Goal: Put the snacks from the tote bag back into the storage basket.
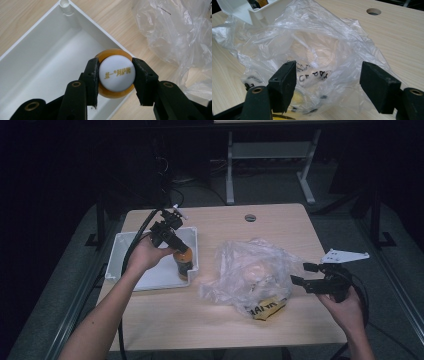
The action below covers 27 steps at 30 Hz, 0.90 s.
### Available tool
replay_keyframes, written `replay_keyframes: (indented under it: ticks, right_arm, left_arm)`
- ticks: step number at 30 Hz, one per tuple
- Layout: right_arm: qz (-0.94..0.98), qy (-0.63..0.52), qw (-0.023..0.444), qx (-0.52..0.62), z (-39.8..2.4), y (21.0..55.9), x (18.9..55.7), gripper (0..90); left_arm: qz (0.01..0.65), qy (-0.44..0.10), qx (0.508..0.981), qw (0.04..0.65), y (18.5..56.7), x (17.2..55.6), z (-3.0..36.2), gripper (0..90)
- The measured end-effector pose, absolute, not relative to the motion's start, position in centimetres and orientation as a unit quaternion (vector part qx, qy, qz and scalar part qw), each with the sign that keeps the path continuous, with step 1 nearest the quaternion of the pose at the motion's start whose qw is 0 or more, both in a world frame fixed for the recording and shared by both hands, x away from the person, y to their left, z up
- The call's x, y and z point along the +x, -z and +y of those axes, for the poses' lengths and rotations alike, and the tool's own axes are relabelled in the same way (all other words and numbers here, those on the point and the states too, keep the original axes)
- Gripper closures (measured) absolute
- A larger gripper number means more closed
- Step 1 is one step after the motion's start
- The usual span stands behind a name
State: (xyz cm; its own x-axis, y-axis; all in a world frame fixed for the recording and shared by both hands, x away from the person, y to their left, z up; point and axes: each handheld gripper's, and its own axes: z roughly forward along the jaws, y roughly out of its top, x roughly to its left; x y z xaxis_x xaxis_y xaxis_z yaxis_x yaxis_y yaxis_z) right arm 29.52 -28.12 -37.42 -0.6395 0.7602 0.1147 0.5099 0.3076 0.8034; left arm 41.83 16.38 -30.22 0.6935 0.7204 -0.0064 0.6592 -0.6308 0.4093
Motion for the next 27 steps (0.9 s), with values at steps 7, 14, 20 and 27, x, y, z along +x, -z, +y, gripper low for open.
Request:
replay_keyframes:
  ticks: [7, 14, 20, 27]
  right_arm:
    - [0.795, -0.432, 0.145, 0.401, -28.2, 37.44, 29.51, 29.0]
    - [0.795, -0.432, 0.145, 0.401, -28.2, 37.46, 29.53, 28.9]
    - [0.794, -0.432, 0.146, 0.401, -28.28, 37.47, 29.51, 29.0]
    - [0.794, -0.433, 0.147, 0.401, -28.32, 37.47, 29.48, 28.8]
  left_arm:
    - [0.384, -0.076, 0.899, 0.197, 30.25, 41.93, 16.5, 59.1]
    - [0.381, -0.072, 0.901, 0.197, 30.25, 42.07, 16.67, 58.7]
    - [0.383, -0.07, 0.899, 0.202, 30.35, 42.02, 16.62, 57.6]
    - [0.379, -0.067, 0.899, 0.208, 30.17, 41.98, 16.63, 51.4]
